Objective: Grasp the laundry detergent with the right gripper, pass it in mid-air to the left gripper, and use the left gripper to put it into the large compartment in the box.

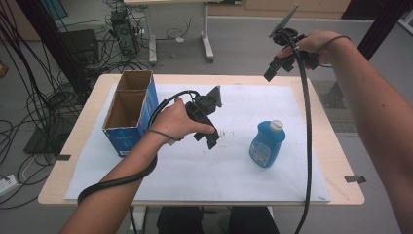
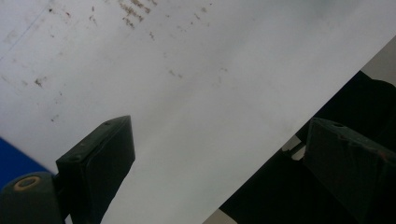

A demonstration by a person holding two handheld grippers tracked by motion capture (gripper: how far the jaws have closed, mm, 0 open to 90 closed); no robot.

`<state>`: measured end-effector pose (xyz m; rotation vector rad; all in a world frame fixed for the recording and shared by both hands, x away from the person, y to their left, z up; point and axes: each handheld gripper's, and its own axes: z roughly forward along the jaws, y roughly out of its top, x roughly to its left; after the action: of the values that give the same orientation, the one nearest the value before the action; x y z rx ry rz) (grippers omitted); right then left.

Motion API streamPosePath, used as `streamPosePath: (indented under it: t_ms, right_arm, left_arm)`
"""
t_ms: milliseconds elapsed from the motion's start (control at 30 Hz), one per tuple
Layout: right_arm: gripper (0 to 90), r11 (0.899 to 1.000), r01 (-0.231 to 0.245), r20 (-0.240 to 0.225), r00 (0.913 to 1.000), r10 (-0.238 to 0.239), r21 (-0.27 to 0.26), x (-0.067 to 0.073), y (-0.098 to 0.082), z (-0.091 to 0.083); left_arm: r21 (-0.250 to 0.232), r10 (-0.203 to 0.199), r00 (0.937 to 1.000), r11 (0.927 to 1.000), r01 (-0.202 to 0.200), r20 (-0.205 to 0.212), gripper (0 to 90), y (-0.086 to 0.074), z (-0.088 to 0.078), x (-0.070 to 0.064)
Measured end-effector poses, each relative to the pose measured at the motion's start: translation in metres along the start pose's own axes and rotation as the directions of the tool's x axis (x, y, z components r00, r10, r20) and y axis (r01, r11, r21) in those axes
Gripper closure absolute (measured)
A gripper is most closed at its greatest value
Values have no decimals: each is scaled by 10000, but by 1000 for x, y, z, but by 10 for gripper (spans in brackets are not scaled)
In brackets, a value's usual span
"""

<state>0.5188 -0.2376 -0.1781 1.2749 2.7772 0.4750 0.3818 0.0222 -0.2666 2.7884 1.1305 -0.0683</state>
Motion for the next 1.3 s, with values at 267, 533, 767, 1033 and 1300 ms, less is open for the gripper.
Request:
streamPosePath:
  t_ms: [267, 533, 767, 1033, 1300]
  right_arm:
    - [55, 9999, -80, -37, 10000, 80, -60, -1, -2, -1]
    - [55, 9997, -189, -100, 9998, 188, -121, -3, -4, -1]
    - [53, 9998, -47, 22, 10000, 48, -201, -1, -11, -3]
    - [57, 9999, -90, 135, 9999, 91, -114, -5, -28, -4]
    - [57, 9997, -198, 193, 9996, 201, -160, -5, -43, -10]
  left_arm:
    - [-24, -15, 10000, 10000, 15, 28, 91, -1, 1, 2]
    - [-96, -10, 10000, 10000, 11, 92, 91, -1, 1, 1]
    - [-96, -34, 9998, 9999, 36, 202, 91, -4, 2, 2]
    - [-83, -24, 9997, 10000, 26, 230, 92, -7, 4, 1]
    - [-92, 71, 9997, 9999, -69, 241, 92, -7, 3, -5]
